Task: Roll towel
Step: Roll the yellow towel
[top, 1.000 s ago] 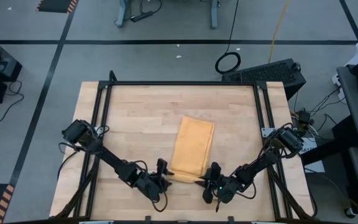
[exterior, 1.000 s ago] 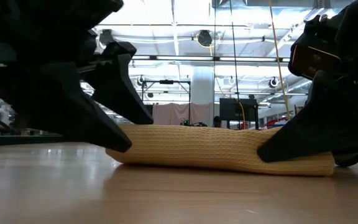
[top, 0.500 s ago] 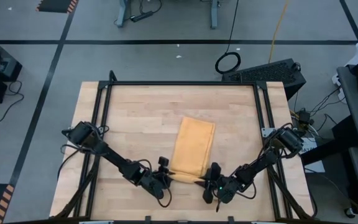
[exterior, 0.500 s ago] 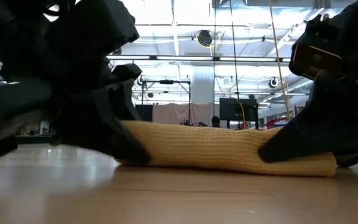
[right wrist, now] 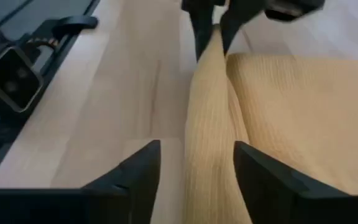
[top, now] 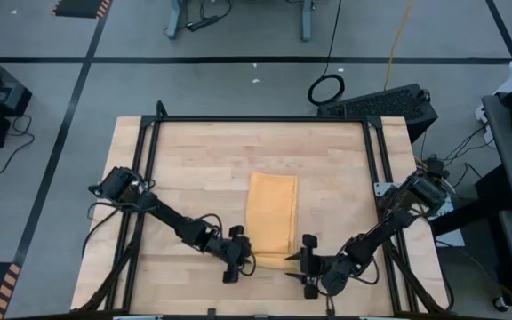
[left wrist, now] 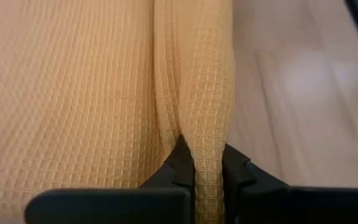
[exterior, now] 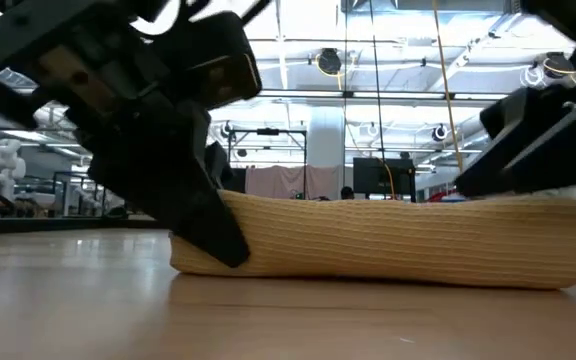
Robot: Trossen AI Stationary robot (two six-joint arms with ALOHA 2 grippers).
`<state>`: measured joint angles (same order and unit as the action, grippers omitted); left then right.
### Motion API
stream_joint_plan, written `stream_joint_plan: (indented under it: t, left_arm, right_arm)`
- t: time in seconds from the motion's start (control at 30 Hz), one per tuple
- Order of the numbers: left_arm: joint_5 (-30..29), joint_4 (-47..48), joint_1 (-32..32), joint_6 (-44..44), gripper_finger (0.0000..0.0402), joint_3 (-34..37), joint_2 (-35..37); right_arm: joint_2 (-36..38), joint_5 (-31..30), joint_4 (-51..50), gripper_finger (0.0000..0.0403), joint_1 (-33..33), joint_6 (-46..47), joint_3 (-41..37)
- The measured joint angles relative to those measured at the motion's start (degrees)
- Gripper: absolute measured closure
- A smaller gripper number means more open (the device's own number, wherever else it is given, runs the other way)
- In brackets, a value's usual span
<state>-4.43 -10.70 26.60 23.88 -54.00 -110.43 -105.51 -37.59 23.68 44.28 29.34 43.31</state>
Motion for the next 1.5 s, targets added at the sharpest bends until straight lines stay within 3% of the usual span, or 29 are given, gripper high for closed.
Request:
stream_joint_plan:
  t: [0.2,0.5,0.7,1.2,1.5]
  left_arm:
    - [7.3,-0.3,-2.9,8.1,0.0374,0.0,0.0]
    - [9.6,0.6,-4.8,12.5,0.0373,-0.1,0.0]
    - [9.6,0.8,-4.9,14.6,0.0373,0.0,0.0]
    - [10.2,0.9,-4.7,14.9,0.0372,0.0,0.0]
    - [10.2,2.4,-4.7,14.9,0.0372,0.0,0.0]
  right_arm:
    - [2.5,-0.9,-1.9,0.0179,3.1,-10.6,0.0]
    - [-4.5,-1.6,8.1,0.0175,4.3,-20.1,0.1]
    - [-6.7,-6.1,9.0,0.0174,2.6,-20.8,0.2]
    - [-7.0,-5.7,7.8,0.018,-0.5,-17.4,0.2]
    - [-7.0,-8.3,11.9,0.0186,2.4,-25.5,0.2]
